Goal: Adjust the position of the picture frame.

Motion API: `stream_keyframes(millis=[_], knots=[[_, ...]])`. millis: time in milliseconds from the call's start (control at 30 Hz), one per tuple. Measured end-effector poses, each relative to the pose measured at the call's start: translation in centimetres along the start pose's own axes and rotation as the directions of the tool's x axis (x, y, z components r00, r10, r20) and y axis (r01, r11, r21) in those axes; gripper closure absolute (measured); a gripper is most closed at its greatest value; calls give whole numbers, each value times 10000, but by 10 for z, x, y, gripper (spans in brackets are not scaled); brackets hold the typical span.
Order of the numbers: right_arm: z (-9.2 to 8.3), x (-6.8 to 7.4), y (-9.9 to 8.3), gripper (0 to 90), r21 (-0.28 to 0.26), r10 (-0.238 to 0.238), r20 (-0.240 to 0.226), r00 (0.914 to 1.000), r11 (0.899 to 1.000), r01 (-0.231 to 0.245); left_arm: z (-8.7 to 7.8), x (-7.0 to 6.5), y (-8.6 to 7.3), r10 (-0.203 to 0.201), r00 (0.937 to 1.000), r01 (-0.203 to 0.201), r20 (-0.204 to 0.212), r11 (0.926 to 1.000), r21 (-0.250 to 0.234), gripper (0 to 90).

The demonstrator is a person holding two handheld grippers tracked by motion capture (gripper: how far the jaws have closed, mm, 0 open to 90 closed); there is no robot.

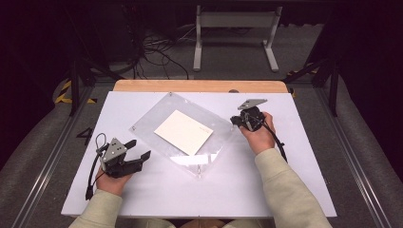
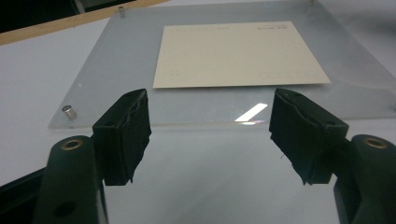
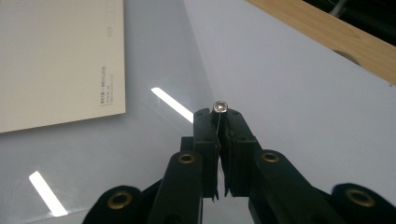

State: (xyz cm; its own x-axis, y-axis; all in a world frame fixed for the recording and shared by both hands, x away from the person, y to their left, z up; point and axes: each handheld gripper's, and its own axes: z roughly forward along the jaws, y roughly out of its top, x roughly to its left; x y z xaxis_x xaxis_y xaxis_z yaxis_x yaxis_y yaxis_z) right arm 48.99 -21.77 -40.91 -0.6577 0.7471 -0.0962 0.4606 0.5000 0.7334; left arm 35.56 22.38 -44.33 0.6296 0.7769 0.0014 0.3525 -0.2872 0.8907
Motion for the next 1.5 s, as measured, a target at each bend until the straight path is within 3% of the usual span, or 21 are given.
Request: stream_keyframes(millis=[67,200,400,467,700,900,1100,1200,1300,1433,1500], knots=[[5,-5,0,847,46,153,122,9998,9999,-153,0,0,0,-33,10000,33,31,10000,-12,294],[11,-11,-6,835,53,599,-116,9981,9982,-599,0,0,0,-91,9999,91,82,10000,9,293],[-18,-6,-11,692,-1039,1133,104,9935,9883,-1117,0,1,0,-70,10000,70,62,9999,77,291],[-29,0,-13,662,-1251,951,-6,9955,9876,-944,1,1,0,-48,10000,47,47,9999,97,291],[-58,36,-27,591,-1885,168,-1397,9901,9811,-432,2,0,0,-34,10000,33,40,9999,163,289],[-68,82,-40,557,-2061,-566,-2549,9653,9785,30,2,0,0,-44,10000,43,50,9998,170,289],[-58,121,-46,531,-1955,-1268,-3550,9262,9789,591,3,0,0,-67,10000,65,68,9997,216,288],[-47,135,-46,531,-1913,-1517,-3782,9132,9780,832,3,0,0,-100,9999,98,80,9996,257,288],[-35,145,-47,547,-1829,-1717,-3858,9065,9773,1073,4,0,0,-133,9999,131,89,9996,243,289],[-23,152,-49,627,-1729,-1999,-3616,9107,9742,1452,4,1,0,-128,9999,125,86,9995,302,288],[-18,153,-50,711,-1643,-2171,-3358,9166,9717,1699,5,2,0,-149,9999,146,63,9993,347,287]])
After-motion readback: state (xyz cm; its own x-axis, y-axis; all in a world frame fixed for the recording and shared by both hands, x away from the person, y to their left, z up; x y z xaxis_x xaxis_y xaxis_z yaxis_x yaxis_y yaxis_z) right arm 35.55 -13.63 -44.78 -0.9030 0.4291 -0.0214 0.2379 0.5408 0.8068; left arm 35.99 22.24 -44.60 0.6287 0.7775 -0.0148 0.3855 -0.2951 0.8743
